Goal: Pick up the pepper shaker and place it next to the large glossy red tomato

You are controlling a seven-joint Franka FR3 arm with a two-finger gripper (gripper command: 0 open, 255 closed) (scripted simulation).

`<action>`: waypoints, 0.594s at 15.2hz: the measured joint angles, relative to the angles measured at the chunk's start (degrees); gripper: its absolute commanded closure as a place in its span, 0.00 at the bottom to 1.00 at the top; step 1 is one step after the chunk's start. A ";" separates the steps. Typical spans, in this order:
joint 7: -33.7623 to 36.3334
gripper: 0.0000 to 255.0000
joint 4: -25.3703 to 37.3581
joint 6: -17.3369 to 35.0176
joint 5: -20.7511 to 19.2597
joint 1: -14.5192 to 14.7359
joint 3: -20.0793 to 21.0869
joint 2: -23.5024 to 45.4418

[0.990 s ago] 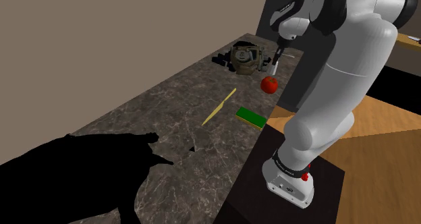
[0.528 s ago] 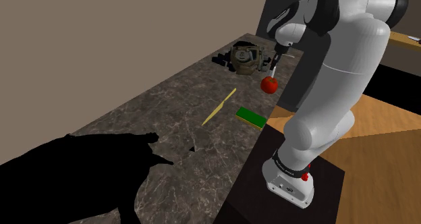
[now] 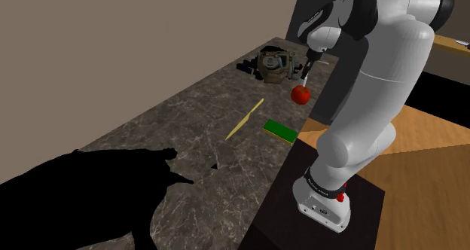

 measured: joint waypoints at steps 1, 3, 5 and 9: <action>0.00 0.00 0.00 0.00 0.00 0.00 0.00 0.00; 0.00 0.00 0.00 0.00 0.00 0.00 0.00 0.00; 0.00 0.00 0.00 0.00 0.00 0.00 0.00 0.00; 2.28 0.00 0.94 -4.29 -3.44 1.13 -0.94 -4.26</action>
